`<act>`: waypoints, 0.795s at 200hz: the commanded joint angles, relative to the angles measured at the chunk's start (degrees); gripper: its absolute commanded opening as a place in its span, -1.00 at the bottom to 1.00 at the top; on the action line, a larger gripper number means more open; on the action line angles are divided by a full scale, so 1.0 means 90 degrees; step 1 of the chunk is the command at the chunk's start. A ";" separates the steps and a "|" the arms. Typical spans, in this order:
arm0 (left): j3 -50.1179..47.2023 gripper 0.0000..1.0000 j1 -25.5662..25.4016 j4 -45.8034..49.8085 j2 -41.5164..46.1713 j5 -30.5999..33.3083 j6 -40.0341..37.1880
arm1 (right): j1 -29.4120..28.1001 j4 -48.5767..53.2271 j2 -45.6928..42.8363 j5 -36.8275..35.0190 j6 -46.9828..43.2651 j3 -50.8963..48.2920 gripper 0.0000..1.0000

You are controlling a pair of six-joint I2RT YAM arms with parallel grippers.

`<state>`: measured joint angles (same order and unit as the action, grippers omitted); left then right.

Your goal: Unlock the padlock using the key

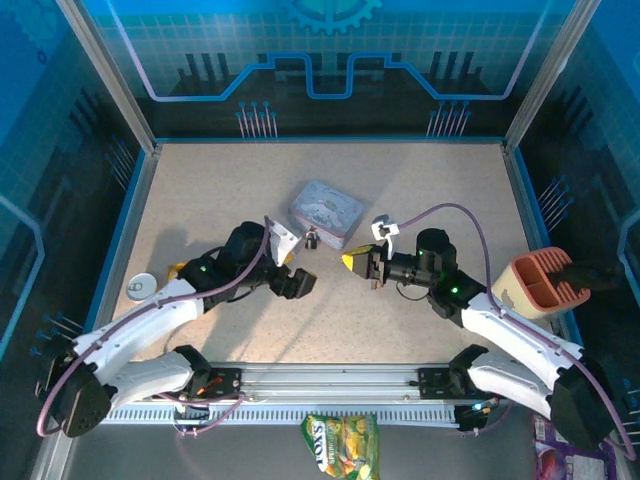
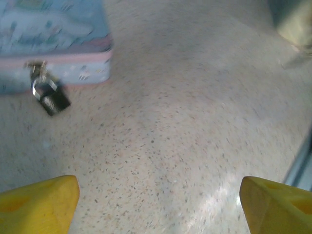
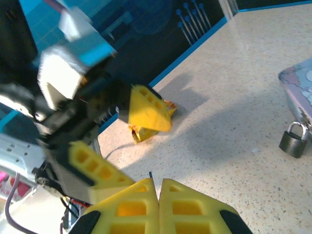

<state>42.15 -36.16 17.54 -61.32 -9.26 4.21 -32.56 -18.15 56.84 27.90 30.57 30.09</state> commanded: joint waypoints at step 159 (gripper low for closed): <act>0.0638 0.34 0.1420 -0.4197 -0.4460 -0.0906 0.0823 | 0.0502 -0.0290 -0.0521 -0.0385 0.0227 -0.0679 -1.00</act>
<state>44.80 -23.83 -18.81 -97.97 -14.63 13.61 -28.80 -21.39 53.56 25.26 33.47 25.04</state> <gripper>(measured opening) 0.687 0.047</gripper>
